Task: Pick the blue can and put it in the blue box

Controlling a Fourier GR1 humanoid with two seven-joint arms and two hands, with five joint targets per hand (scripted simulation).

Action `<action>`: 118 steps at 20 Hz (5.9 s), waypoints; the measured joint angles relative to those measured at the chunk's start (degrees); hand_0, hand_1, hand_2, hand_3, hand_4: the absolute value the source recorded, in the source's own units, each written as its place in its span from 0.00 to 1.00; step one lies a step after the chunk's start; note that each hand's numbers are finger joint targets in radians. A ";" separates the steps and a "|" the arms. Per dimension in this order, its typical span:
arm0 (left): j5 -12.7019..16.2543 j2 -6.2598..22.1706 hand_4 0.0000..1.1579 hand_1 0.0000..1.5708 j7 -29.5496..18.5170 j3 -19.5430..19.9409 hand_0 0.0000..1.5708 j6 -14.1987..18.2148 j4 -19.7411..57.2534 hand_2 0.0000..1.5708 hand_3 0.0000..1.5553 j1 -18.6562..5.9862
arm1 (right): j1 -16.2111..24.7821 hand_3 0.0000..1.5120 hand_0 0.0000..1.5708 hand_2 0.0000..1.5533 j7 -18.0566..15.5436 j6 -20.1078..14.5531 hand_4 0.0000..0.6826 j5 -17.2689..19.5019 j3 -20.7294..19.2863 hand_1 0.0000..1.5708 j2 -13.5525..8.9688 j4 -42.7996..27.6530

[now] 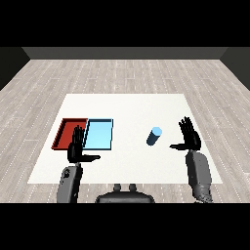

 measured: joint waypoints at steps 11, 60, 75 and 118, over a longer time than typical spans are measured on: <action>0.82 0.12 0.00 0.00 -0.32 0.42 0.00 -0.36 2.04 0.00 0.00 -1.22 | -5.23 0.00 0.00 0.00 0.26 0.06 0.00 -0.66 0.48 0.00 0.96 9.83; 3.02 1.70 0.00 0.00 0.16 2.07 0.00 -0.06 -0.47 0.00 0.00 -0.54 | -17.73 0.00 0.00 0.00 -7.29 -3.73 0.00 2.66 4.85 0.00 7.71 34.63; 2.60 0.95 0.00 0.00 -1.52 1.92 0.00 0.22 1.26 0.00 0.00 -1.32 | -22.52 0.75 0.67 0.78 -11.59 -5.56 0.26 4.72 4.56 0.67 8.58 43.29; 0.65 -1.18 0.00 0.00 5.04 -12.22 0.00 6.17 11.43 0.00 0.00 -10.09 | -14.98 0.93 0.91 0.92 0.59 -24.92 0.96 7.91 21.29 0.91 15.06 3.64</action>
